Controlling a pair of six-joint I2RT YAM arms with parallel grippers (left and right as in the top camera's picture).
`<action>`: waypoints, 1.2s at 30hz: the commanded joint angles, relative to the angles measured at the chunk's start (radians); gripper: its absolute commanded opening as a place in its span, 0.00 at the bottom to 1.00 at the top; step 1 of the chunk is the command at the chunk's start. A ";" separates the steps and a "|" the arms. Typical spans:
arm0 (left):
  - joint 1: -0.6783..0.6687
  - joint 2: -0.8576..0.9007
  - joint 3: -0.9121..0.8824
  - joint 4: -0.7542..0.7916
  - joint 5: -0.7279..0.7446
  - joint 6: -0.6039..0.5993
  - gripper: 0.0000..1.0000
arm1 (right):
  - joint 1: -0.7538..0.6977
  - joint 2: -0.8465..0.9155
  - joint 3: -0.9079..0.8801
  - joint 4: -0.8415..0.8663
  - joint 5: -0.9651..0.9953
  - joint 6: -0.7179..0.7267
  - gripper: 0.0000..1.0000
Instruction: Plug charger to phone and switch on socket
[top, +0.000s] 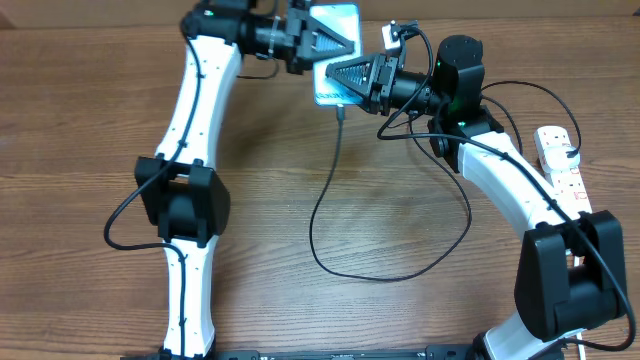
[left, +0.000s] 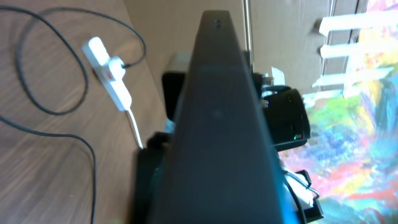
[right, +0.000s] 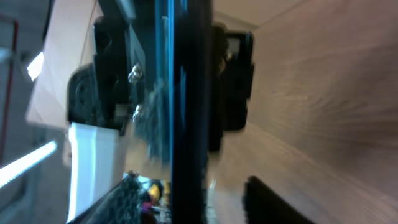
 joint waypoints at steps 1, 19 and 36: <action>0.008 -0.013 0.009 0.002 0.056 0.035 0.04 | -0.002 -0.017 0.024 0.008 -0.004 -0.018 0.70; 0.059 -0.013 0.009 0.009 -0.042 0.159 0.04 | -0.118 -0.017 0.024 -0.281 -0.287 -0.349 0.89; 0.038 -0.013 0.009 -0.128 -0.043 0.148 0.04 | -0.035 -0.016 0.024 -0.535 -0.344 -0.519 0.49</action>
